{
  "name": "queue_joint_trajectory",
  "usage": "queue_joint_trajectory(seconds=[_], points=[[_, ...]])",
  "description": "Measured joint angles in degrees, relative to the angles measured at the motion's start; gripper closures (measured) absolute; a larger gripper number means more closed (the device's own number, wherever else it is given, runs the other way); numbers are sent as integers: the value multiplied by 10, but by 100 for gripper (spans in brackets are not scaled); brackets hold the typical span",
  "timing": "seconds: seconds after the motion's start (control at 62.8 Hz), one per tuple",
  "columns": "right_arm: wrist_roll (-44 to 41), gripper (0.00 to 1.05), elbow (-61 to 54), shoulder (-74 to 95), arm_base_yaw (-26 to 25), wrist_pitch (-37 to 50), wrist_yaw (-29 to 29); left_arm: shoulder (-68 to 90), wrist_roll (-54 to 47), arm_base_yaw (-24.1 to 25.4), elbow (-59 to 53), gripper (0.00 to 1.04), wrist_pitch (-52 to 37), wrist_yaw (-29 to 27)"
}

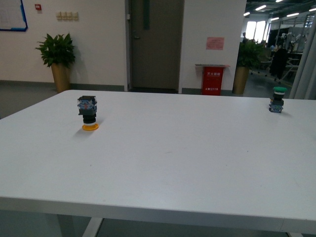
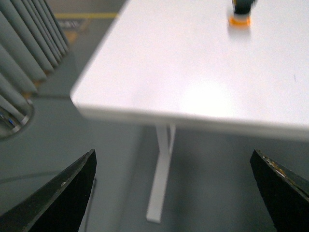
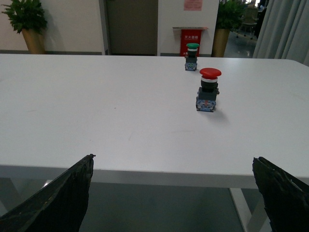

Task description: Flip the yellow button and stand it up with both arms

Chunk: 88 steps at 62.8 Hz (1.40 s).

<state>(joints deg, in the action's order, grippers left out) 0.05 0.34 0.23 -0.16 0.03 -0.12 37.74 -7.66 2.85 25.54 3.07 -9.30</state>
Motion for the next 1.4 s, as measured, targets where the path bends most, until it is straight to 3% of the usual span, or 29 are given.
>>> queue_joint_trajectory(seconds=[0.08, 0.191, 0.462, 0.716, 0.939, 1.401], points=[[0, 7, 0, 0, 0, 0, 0, 117, -17, -14, 71, 6, -79, -12], [0, 7, 0, 0, 0, 0, 0, 293, -38, -46, 198, 6, -113, -22], [0, 7, 0, 0, 0, 0, 0, 569, -25, -98, 478, 6, -48, -46], [0, 7, 0, 0, 0, 0, 0, 718, 47, -115, 660, 6, 40, -53], [0, 7, 0, 0, 0, 0, 0, 782, 82, -126, 733, 6, 61, -62], [0, 7, 0, 0, 0, 0, 0, 795, 95, -136, 724, 6, 50, -67]])
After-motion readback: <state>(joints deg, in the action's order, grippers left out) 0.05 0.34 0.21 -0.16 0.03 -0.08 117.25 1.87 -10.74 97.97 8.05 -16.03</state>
